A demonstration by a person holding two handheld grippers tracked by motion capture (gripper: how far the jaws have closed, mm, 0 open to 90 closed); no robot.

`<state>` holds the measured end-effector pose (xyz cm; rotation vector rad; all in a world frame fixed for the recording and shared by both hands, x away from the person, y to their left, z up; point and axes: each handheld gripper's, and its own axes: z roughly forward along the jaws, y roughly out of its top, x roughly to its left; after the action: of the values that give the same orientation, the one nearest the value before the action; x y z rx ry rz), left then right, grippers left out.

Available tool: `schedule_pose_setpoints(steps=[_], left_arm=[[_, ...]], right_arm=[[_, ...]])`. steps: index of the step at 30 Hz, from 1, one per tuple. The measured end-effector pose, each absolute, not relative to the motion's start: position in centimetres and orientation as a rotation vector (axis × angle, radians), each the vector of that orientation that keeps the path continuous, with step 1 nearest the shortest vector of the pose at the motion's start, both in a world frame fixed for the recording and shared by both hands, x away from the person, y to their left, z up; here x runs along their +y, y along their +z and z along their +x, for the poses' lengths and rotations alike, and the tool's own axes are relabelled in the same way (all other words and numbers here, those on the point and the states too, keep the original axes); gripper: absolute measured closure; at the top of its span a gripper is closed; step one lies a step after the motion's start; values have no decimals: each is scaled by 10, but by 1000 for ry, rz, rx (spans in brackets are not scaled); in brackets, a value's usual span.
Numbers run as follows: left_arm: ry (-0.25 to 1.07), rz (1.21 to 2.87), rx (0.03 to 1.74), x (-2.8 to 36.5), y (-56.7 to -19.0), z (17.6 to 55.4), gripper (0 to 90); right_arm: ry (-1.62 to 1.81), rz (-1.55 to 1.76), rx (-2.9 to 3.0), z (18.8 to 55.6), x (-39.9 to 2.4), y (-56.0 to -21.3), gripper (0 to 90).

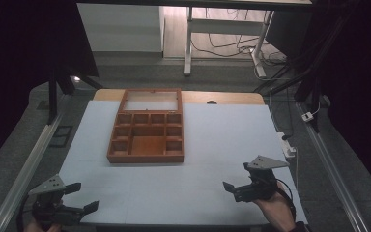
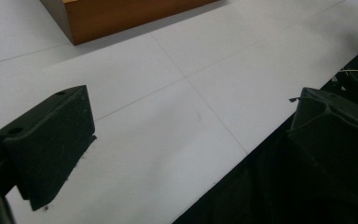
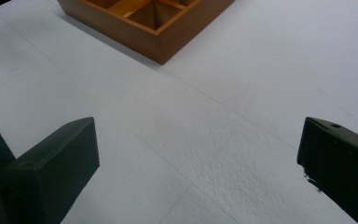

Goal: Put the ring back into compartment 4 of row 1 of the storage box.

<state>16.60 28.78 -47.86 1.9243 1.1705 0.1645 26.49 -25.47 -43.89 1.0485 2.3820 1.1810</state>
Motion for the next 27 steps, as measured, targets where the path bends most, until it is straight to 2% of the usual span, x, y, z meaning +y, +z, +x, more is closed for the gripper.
schedule_pose_setpoints(steps=[16,27], left_arm=[[171,1931,1178,287,-479,166,0],[186,1949,1183,285,-479,165,0]], right_arm=[[1104,1168,2319,244,-294,-448,0],[1031,1226,2322,232,-305,-455,0]])
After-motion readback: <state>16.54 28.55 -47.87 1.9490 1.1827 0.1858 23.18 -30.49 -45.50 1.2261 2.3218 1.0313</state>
